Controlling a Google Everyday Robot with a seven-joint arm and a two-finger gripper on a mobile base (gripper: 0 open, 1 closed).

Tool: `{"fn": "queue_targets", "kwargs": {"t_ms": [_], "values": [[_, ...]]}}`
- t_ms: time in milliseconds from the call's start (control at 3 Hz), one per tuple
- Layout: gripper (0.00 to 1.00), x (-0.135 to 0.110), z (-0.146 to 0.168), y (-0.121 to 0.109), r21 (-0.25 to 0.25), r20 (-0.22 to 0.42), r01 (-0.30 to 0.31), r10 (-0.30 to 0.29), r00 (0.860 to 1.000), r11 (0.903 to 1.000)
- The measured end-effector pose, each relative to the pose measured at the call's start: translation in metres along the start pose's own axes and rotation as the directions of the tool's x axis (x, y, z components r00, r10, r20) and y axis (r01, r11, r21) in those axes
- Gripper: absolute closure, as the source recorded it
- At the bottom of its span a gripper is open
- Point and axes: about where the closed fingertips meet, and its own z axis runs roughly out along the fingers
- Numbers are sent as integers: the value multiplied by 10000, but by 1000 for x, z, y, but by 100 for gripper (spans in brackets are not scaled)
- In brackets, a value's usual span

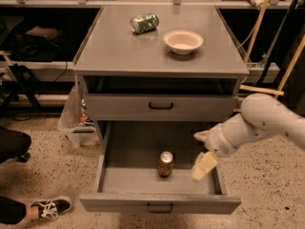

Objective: Pick orange can from middle drawer and place on counter

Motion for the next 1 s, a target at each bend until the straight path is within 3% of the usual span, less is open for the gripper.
{"fn": "queue_targets", "kwargs": {"t_ms": [333, 667, 1000], "values": [[0, -42, 48, -7, -651, 2661, 35, 140, 9638, 9979], [0, -45, 63, -2, -1024, 2936, -2, 304, 9554, 9947], [0, -45, 62, -2, -1005, 2921, 9, 287, 9560, 9949]]}}
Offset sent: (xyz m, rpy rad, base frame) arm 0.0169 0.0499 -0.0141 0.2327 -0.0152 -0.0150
